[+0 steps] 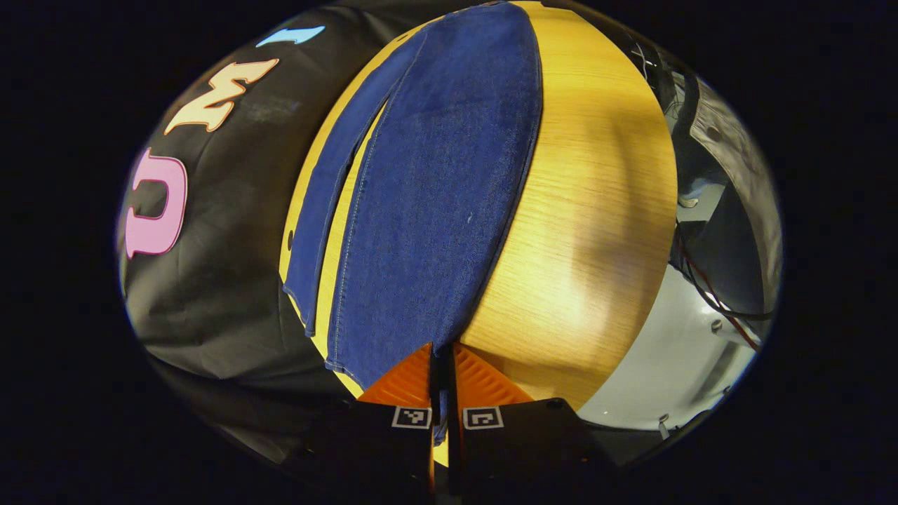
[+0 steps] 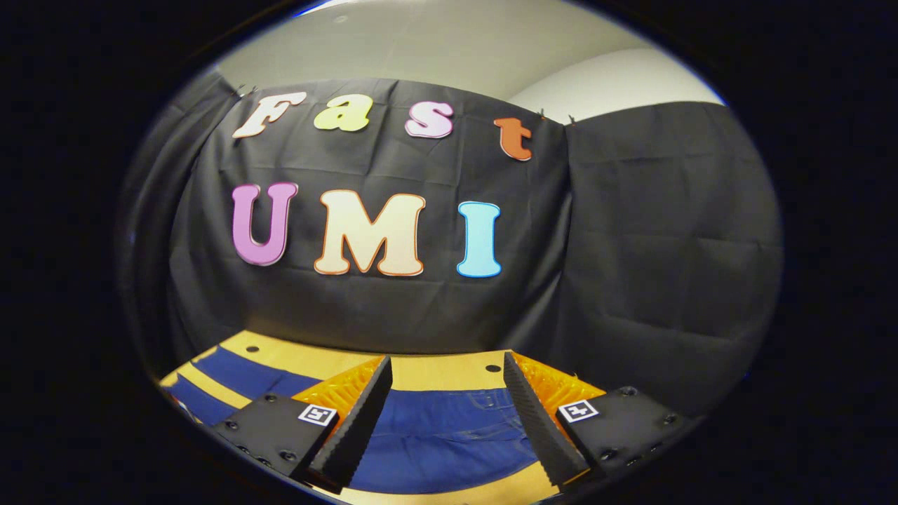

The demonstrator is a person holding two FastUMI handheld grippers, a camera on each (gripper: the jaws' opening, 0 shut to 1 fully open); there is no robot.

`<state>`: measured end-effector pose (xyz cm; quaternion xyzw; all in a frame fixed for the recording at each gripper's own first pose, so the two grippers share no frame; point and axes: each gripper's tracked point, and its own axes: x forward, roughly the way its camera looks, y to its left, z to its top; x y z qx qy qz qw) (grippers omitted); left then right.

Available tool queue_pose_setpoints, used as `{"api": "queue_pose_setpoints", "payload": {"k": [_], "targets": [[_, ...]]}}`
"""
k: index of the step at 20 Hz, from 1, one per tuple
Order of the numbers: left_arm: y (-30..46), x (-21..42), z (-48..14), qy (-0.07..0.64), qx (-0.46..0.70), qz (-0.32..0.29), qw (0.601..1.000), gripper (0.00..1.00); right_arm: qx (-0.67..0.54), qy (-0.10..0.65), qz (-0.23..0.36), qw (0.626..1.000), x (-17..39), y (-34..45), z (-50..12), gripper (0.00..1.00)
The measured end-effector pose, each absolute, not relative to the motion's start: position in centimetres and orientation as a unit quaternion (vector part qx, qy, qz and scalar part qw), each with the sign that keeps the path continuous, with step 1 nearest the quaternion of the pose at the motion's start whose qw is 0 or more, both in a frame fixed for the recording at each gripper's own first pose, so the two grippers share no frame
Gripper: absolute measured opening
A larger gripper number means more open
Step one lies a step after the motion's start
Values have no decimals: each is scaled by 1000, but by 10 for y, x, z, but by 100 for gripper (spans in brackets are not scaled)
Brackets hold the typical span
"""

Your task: Grasp the waist and the cuffs of the jeans and fold them to make the two legs overlap; first hold the waist and fold one-third of the jeans toward the cuffs, then hold the cuffs and fold the remaining one-third in the same direction to finish folding.

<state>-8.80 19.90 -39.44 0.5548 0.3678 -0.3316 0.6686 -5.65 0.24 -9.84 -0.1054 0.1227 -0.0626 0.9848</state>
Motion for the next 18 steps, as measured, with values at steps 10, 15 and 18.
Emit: {"api": "queue_pose_setpoints", "payload": {"k": [10, 15, 18], "targets": [[201, -83, -397, 413, 556, -284, 663, 0, -409, 231, 87, 878, -106, -101, -217, 100], [199, -82, -398, 444, 548, -266, 657, 0, -486, 275, 156, 815, -121, -132, -289, 99], [200, -79, -399, 460, 545, -254, 653, 0, -540, 291, 223, 757, -130, -134, -332, 99]]}}
